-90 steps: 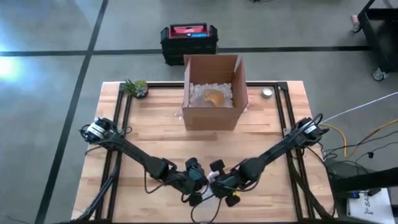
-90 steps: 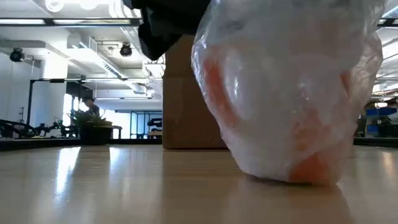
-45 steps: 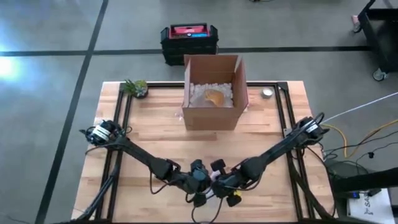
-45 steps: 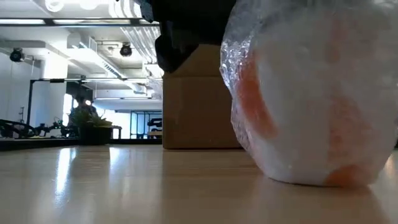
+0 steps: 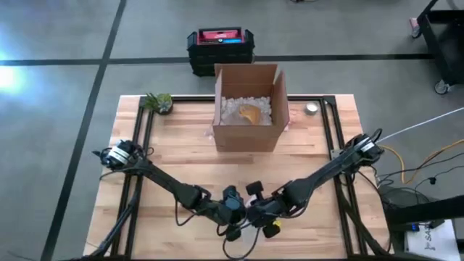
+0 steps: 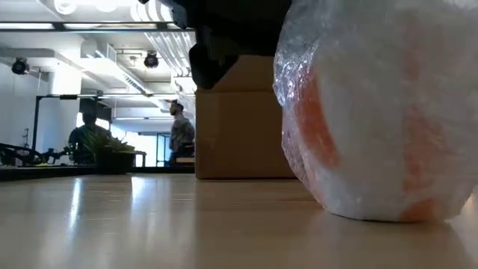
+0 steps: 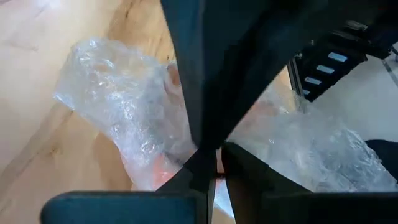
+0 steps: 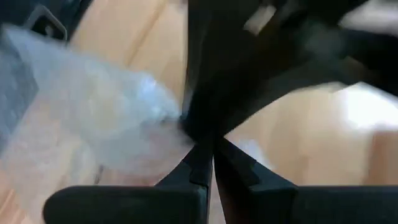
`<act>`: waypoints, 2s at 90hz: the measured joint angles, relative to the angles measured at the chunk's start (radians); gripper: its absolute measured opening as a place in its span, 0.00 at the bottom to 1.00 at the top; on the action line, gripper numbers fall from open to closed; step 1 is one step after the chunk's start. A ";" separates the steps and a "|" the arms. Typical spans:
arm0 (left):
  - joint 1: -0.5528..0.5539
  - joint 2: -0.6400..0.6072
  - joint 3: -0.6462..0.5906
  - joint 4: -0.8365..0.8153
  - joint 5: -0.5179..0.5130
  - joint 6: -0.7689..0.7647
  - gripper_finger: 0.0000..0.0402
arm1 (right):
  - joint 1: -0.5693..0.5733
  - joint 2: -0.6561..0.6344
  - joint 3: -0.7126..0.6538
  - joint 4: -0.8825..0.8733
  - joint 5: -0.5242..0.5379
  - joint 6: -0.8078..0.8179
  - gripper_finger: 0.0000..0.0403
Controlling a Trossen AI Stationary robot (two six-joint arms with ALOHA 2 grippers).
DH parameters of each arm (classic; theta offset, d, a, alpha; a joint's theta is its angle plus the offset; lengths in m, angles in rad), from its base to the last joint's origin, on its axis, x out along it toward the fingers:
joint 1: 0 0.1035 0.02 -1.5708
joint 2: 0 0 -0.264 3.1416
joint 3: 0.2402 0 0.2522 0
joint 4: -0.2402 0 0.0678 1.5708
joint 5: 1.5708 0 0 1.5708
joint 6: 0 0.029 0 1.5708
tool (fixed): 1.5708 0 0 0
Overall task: Wrap mug
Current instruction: Wrap the orange mug with the transparent bubble wrap
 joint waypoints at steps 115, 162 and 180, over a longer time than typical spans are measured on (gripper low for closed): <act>0.004 -0.007 -0.003 0.047 0.000 0.023 0.05 | 0.000 -0.007 -0.044 0.067 -0.131 0.004 0.00; 0.001 -0.009 -0.003 0.057 0.005 0.022 0.05 | -0.036 0.034 -0.094 0.054 -0.136 -0.010 0.00; 0.001 -0.011 -0.003 0.055 0.005 0.022 0.05 | -0.038 0.033 -0.129 0.081 -0.149 0.007 0.00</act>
